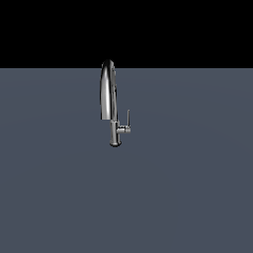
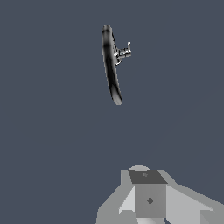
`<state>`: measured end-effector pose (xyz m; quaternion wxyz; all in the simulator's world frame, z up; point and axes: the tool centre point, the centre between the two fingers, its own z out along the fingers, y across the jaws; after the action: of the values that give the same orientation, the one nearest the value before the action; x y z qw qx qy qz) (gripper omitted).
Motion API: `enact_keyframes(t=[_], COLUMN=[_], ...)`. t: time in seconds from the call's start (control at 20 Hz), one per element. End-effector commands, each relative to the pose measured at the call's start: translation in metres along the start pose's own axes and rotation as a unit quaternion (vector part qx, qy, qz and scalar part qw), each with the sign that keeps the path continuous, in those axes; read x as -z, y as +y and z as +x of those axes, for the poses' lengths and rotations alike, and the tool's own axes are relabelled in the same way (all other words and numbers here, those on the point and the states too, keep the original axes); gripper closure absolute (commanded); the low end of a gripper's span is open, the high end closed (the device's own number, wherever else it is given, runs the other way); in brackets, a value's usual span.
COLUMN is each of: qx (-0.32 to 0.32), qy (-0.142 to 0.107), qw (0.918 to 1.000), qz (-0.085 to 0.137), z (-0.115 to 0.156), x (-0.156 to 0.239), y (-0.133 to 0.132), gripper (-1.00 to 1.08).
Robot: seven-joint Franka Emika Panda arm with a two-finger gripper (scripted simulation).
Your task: Turn on the faucet by rotating a designated handle.
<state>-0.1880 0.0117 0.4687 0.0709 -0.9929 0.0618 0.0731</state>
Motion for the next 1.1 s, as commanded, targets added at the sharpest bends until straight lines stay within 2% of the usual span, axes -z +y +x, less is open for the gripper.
enact_keyframes(t=[0.0,0.3,0.55,0.8,1.05], qx=[-0.018,-0.062,-0.1,-0.138,-0.176], qy=[-0.017,-0.06,-0.097,-0.134,-0.173], qw=[0.9995,0.9944,0.9854,0.9718,0.9532], qz=[0.017,0.061,0.098,0.136,0.175], z=[0.015,0.051,0.082,0.112,0.141], x=[-0.003,-0.014,-0.025,-0.039,-0.056], y=[-0.001,-0.002,-0.001,0.002,0.006], gripper=[1.08,1.08,1.08,1.08,1.08])
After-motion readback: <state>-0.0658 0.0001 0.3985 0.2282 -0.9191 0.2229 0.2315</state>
